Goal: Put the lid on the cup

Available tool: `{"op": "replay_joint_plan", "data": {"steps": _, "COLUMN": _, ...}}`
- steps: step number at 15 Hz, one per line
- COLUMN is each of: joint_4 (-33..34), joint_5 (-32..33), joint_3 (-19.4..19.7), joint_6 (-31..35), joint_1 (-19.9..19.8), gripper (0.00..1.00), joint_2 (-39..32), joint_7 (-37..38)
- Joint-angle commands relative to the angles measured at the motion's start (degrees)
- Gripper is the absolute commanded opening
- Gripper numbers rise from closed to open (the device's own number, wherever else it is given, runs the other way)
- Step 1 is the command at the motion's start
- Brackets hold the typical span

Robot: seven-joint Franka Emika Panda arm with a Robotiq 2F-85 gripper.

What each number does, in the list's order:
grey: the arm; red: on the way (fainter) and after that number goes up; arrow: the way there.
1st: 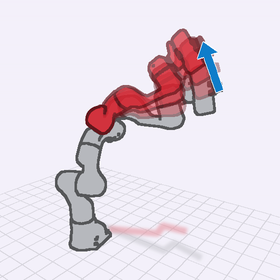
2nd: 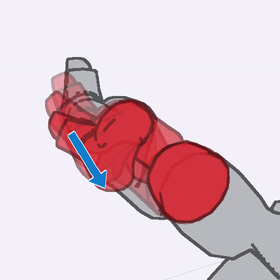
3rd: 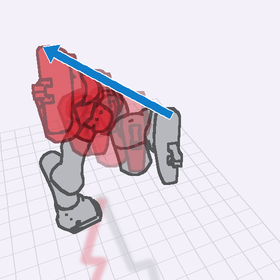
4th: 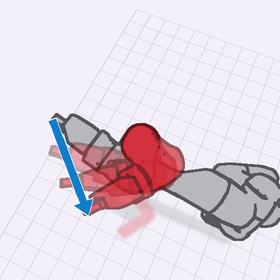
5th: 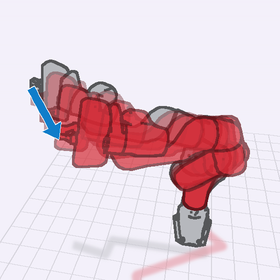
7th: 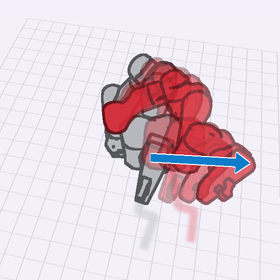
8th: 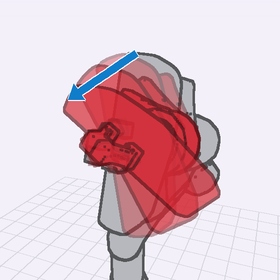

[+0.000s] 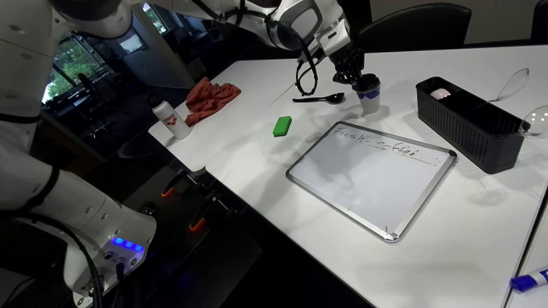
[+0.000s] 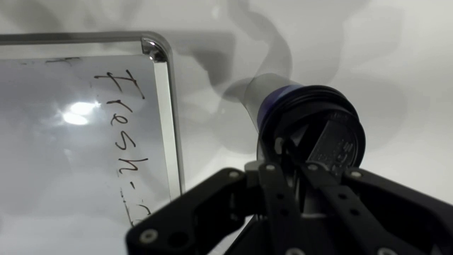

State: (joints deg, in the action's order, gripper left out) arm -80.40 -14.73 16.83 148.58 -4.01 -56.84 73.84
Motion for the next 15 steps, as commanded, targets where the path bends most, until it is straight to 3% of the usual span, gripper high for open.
{"op": "replay_joint_plan", "data": {"steps": 1, "joint_4": 0.8, "joint_5": 0.8, "joint_3": -0.9, "joint_6": 1.4, "joint_1": -0.6, "gripper": 0.02, "joint_2": -0.6, "joint_7": 1.6}}
{"op": "replay_joint_plan", "data": {"steps": 11, "joint_4": 2.4, "joint_5": 0.9, "joint_3": -0.5, "joint_6": 1.8, "joint_1": -0.4, "gripper": 0.02, "joint_2": -2.3, "joint_7": 2.3}}
{"op": "replay_joint_plan", "data": {"steps": 12, "joint_4": 2.5, "joint_5": 0.8, "joint_3": -0.5, "joint_6": 1.9, "joint_1": -0.5, "gripper": 0.34, "joint_2": -2.3, "joint_7": 2.3}}
{"op": "replay_joint_plan", "data": {"steps": 13, "joint_4": 2.4, "joint_5": 0.7, "joint_3": -0.6, "joint_6": 2.0, "joint_1": -0.5, "gripper": 0.36, "joint_2": -2.3, "joint_7": 2.3}}
{"op": "replay_joint_plan", "data": {"steps": 15, "joint_4": 2.3, "joint_5": 0.6, "joint_3": -0.6, "joint_6": 2.0, "joint_1": -0.6, "gripper": 0.49, "joint_2": -2.1, "joint_7": 2.3}}
